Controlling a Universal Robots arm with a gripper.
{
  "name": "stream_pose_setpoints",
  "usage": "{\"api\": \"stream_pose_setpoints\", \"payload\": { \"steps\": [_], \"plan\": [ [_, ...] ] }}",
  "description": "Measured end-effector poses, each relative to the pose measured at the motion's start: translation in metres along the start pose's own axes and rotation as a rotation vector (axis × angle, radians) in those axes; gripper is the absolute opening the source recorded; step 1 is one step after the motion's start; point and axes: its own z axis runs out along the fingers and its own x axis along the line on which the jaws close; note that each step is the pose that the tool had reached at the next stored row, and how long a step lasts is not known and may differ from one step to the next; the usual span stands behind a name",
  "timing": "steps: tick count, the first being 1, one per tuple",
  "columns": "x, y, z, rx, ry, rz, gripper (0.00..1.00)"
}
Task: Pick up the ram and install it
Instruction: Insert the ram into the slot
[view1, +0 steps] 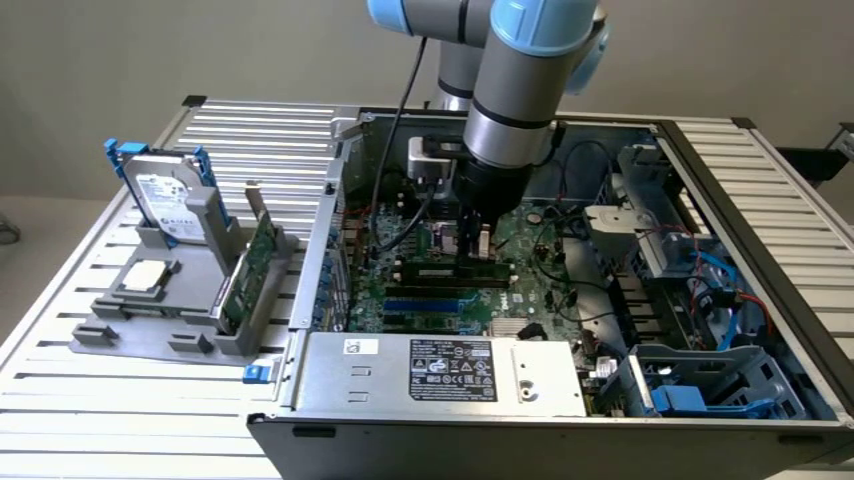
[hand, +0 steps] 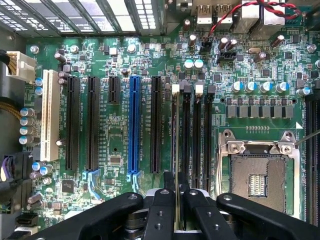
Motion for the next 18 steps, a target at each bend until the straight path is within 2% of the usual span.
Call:
{"api": "stream_pose_setpoints", "payload": {
  "steps": [18],
  "plan": [
    [-0.0001, 0.0001, -0.0006, 0.0035, 0.0022, -0.008, 0.14]
  ]
}}
